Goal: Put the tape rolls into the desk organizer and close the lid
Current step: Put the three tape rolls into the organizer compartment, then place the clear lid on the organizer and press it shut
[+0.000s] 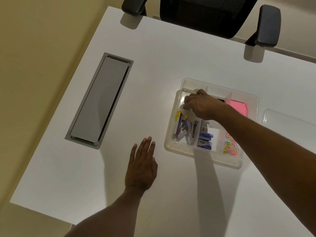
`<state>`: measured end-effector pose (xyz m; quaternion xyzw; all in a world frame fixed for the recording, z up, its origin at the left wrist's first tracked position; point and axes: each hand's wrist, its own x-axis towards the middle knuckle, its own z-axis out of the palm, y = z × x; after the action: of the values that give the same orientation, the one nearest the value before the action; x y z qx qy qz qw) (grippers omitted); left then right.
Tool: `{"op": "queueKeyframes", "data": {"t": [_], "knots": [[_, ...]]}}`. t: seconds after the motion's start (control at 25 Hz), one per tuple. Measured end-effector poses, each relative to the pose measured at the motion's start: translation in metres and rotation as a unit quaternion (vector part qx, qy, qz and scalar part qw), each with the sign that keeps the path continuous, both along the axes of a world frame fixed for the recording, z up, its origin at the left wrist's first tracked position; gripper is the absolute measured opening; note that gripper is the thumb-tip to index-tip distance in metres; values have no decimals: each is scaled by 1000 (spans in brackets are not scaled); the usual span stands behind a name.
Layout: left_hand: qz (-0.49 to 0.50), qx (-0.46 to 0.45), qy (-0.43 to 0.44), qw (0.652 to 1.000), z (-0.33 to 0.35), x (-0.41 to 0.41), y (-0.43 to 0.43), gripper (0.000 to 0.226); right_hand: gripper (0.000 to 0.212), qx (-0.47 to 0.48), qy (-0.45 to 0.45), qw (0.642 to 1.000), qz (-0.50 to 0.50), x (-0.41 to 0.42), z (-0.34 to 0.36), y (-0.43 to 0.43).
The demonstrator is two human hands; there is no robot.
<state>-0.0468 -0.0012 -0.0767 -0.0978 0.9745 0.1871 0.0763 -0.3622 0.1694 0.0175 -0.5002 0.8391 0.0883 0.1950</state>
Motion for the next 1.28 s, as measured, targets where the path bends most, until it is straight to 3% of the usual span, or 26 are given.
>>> {"op": "queueKeyframes", "data": {"t": [0.28, 0.44, 0.64, 0.76, 1.28], "knots": [[0, -6, 8, 1000, -2, 0, 1, 58, 39, -6, -28, 999, -17, -3, 6, 3], [-2, -2, 17, 1000, -3, 1, 0, 58, 43, -88, 46, 990, -98, 17, -2, 3], [-1, -2, 19, 1000, -2, 1, 0, 59, 39, -223, 92, 927, -288, 72, -10, 6], [-8, 1, 27, 1000, -1, 2, 1, 59, 42, -268, 91, 898, -338, 116, -16, 6], [9, 28, 32, 999, 6, 9, 4, 59, 56, -220, 121, 882, -400, 254, -19, 56]]}}
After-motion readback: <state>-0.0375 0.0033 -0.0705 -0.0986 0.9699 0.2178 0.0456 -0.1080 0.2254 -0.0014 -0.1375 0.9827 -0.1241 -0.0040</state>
